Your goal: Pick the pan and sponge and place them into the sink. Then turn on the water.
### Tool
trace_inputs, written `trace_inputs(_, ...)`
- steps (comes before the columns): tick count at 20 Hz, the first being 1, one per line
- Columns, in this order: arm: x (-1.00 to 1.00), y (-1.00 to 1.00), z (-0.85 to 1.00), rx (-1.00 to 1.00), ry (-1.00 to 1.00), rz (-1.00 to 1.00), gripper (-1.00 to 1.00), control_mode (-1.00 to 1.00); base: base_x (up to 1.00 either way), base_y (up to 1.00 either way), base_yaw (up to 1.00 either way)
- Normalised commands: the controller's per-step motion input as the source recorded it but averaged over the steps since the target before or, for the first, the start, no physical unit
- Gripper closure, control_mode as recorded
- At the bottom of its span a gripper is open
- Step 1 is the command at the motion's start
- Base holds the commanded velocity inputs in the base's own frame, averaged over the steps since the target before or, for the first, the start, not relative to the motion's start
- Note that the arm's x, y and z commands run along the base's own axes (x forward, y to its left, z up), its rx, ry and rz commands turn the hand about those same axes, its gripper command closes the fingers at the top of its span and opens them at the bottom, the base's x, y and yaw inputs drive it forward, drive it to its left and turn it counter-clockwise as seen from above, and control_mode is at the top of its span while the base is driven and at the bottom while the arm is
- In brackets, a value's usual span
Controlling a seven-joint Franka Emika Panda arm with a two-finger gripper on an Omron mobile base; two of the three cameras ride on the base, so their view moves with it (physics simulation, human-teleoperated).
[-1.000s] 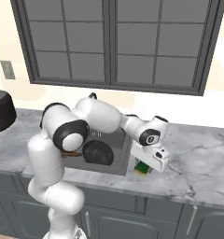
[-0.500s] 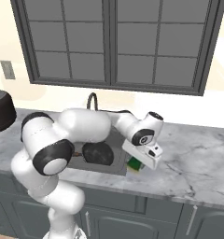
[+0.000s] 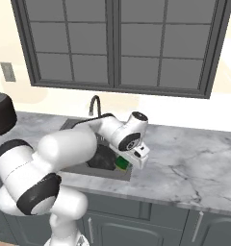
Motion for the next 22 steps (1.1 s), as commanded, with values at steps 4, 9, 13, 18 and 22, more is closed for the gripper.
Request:
trace_inputs(4,0.13,0.51,0.01,0.06,-0.08,0.0,1.0,-1.0,0.0,0.0,0.0)
trace_inputs(9,0.24,0.42,-0.02,0.09,-0.04,0.0,1.0,-1.0,0.0,0.0,0.0)
trace_inputs(13,0.42,0.35,-0.07,0.06,0.05,0.01,1.0,-1.0,0.0,0.0,0.0)
trace_inputs(18,0.47,0.23,-0.04,0.08,0.08,0.05,1.0,-1.0,0.0,0.0,0.0)
trace_inputs(22,0.47,0.19,-0.05,0.08,0.09,0.06,1.0,-1.0,0.0,0.0,0.0)
